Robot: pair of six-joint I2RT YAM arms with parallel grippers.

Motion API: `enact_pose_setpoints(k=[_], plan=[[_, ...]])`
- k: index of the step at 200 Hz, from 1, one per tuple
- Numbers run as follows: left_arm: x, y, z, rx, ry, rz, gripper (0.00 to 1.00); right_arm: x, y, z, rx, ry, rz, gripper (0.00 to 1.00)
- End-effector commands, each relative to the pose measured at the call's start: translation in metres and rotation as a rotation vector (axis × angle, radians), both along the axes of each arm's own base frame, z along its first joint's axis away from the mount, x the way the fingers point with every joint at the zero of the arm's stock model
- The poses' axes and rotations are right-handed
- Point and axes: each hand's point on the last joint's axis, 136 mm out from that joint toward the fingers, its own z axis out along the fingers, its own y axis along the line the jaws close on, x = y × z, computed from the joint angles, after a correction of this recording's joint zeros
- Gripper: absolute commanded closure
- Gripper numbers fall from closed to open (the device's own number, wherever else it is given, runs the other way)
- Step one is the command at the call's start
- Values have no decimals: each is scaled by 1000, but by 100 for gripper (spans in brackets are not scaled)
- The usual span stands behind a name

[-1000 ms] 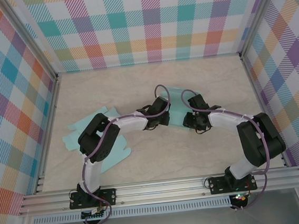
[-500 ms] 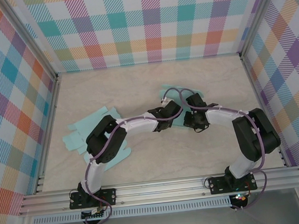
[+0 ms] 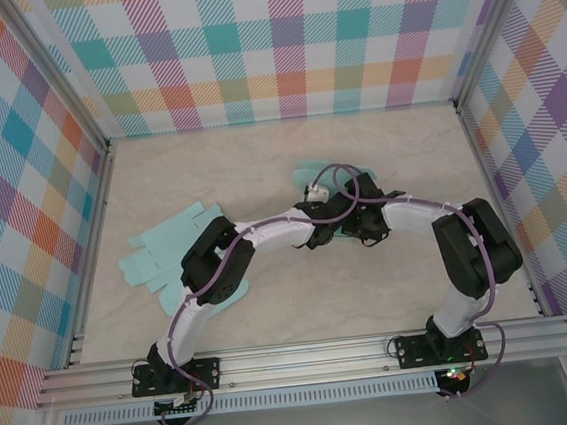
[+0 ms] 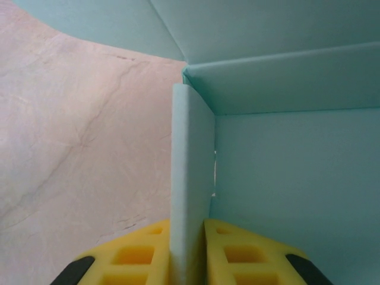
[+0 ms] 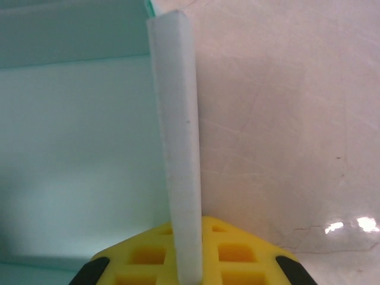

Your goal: Fold the paper box

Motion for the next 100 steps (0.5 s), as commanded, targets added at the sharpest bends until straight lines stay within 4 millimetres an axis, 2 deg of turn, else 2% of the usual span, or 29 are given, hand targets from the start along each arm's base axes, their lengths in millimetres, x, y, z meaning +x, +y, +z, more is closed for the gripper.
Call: enact_pose_setpoints(k=[1,18,37,53,71,100], plan=[[-4,73,-19,283,34,115,82,-23,-9,-16,-57,112,4,100],[-8,72,-18,232,42,107,82,-22,-8,-16,-54,111,4,100],[-14,57,-16,76,69,68,75,-20,-6,-14,-48,110,9,100],[-17,40,-3,-60,79,28,67,-18,-4,-11,-44,106,14,100],[-22,21,15,-206,91,-20,54,-19,-2,-10,-43,110,25,100],[-30,3,46,-381,90,-67,49,-20,0,-7,-39,107,38,94]])
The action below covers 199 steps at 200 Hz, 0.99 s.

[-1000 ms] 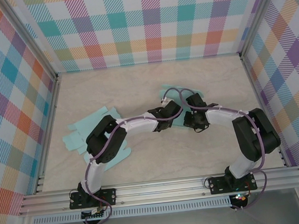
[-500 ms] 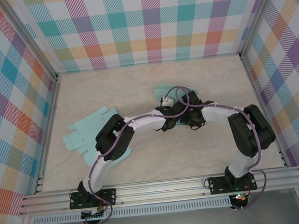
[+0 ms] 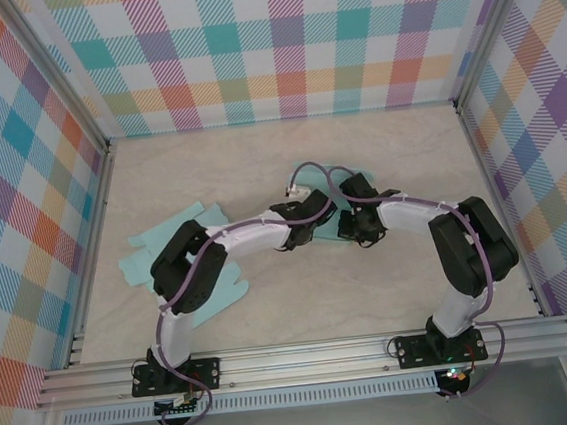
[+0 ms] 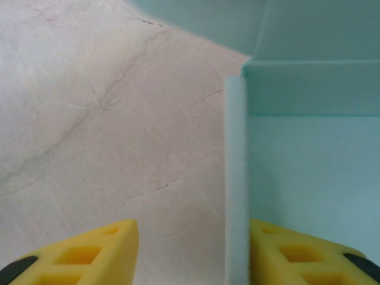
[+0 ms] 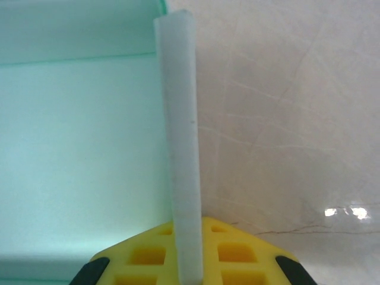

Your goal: Fold the paper box

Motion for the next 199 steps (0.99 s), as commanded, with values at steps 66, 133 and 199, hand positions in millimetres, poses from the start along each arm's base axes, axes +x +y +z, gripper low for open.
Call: enact_pose_setpoints(k=[66,133,199], plan=[[-34,-14,59,-355,15,-67,46,-11,-10,13,-48,30,24,64],[-25,13,95,-338,-103,-120,47,-4,-2,54,8,-88,94,37],[21,51,141,-504,-267,-306,35,1,-30,135,-26,-296,126,16]])
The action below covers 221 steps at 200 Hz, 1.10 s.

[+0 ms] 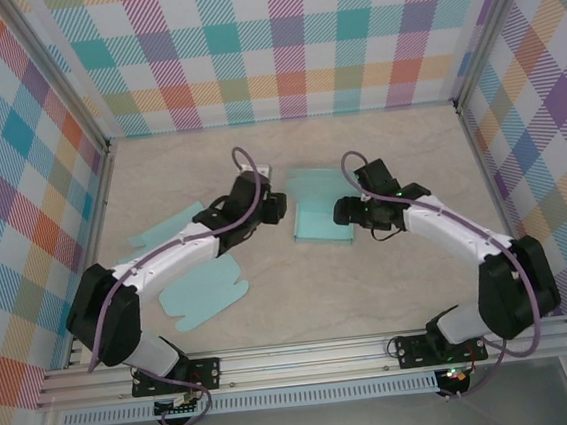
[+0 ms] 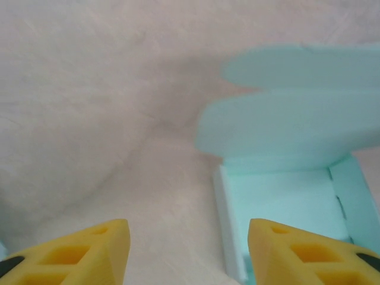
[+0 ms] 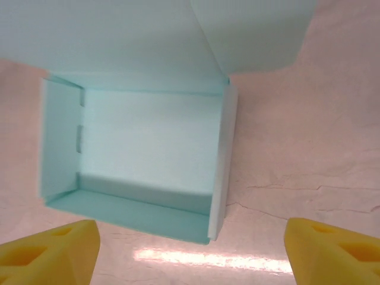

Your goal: Fold the paper box

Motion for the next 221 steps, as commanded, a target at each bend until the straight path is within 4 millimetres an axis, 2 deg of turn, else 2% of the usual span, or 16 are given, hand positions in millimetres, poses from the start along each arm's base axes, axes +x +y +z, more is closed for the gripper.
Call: enact_pose_setpoints(k=[1,21,37,58,74,90,119,164,221], plan=[[14,-1,27,-95,-121,-142,35,3,-20,31,-38,-72,8,15],[24,-4,29,-75,-152,-272,30,7,-33,51,-45,-140,26,10],[31,-13,23,-44,-148,-377,29,13,-36,68,-69,-206,83,7],[40,-26,13,-61,-135,-506,30,24,-35,75,-76,-237,158,6],[45,-35,3,-58,-113,-583,31,31,-29,72,-86,-226,225,8],[52,-42,-7,-31,-85,-627,30,37,-22,69,-94,-222,284,14],[58,-50,-15,-19,-57,-684,30,47,-17,60,-116,-207,335,15],[59,-58,-25,-22,-1,-737,32,58,-10,42,-104,-159,357,23],[61,-56,-40,34,34,-735,32,74,-11,24,-139,-123,347,26]])
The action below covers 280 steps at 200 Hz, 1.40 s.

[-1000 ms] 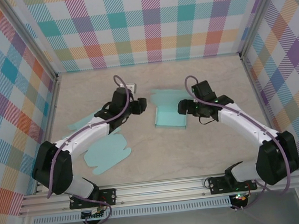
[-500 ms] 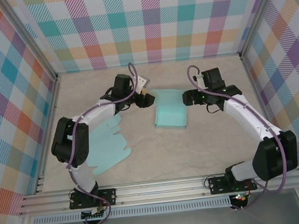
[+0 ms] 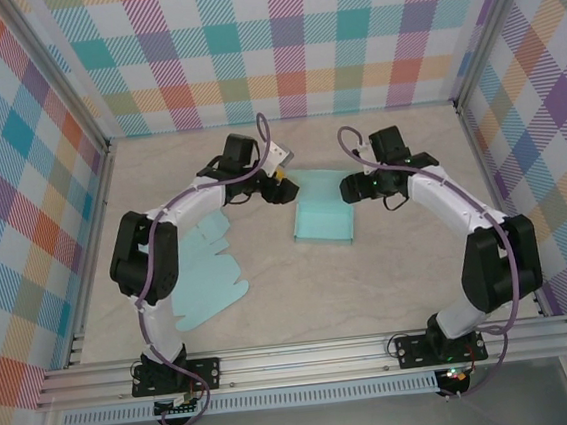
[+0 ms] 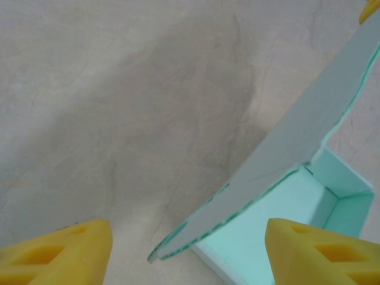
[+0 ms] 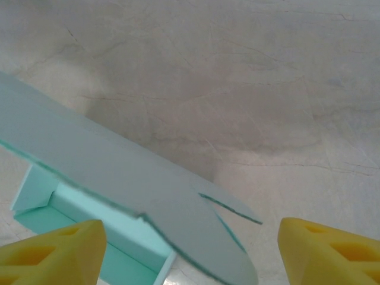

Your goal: Fold the paper box

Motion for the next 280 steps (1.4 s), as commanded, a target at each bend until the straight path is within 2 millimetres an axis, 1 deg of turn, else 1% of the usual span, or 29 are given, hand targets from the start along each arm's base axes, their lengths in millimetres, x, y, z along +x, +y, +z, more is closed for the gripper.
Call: enact_pose_setpoints(k=[1,14,21,22,25,42,60,69,83,101,123,147,158,192,196,201,228,252,261,280], plan=[[3,1,-3,27,5,-19,32,13,3,5,-9,-23,22,26],[4,-1,-4,29,5,-24,36,15,6,2,-2,-16,25,29],[5,-3,-3,29,1,-28,39,16,6,1,0,-11,24,31],[3,-2,-6,37,14,-30,40,16,6,1,0,-11,23,31],[1,-2,-8,43,28,-33,41,16,7,0,1,-9,23,31],[2,-5,-10,57,33,-34,47,16,8,0,9,-5,24,31],[2,-9,-11,65,34,-35,57,14,7,-1,10,-1,20,39],[1,-11,-11,71,33,-34,59,13,6,-1,7,0,15,42],[2,-13,-11,80,25,-27,65,12,5,-1,4,-2,12,44],[2,-15,-10,86,24,-14,71,12,2,-4,-6,-5,-2,54],[3,-16,-9,92,19,8,78,12,3,-8,-3,1,-8,60],[4,-17,-11,101,20,44,86,12,6,-10,-1,2,-9,64],[4,-18,-10,106,15,59,88,12,7,-11,-4,2,-11,66],[0,-22,-9,138,3,128,93,13,10,-11,-27,-11,-37,76],[4,-24,-4,125,-21,146,93,13,11,-11,-31,-16,-41,78],[5,-25,-4,125,-26,168,93,14,12,-10,-35,-24,-43,79],[14,-18,5,128,-44,348,93,17,13,-5,-64,-70,-80,87],[18,-14,17,74,-39,481,93,24,14,2,-56,-116,-120,91],[17,-15,20,43,-27,511,93,28,15,4,-51,-130,-136,92],[18,-13,28,-3,-23,588,93,37,17,10,-46,-161,-172,91]])
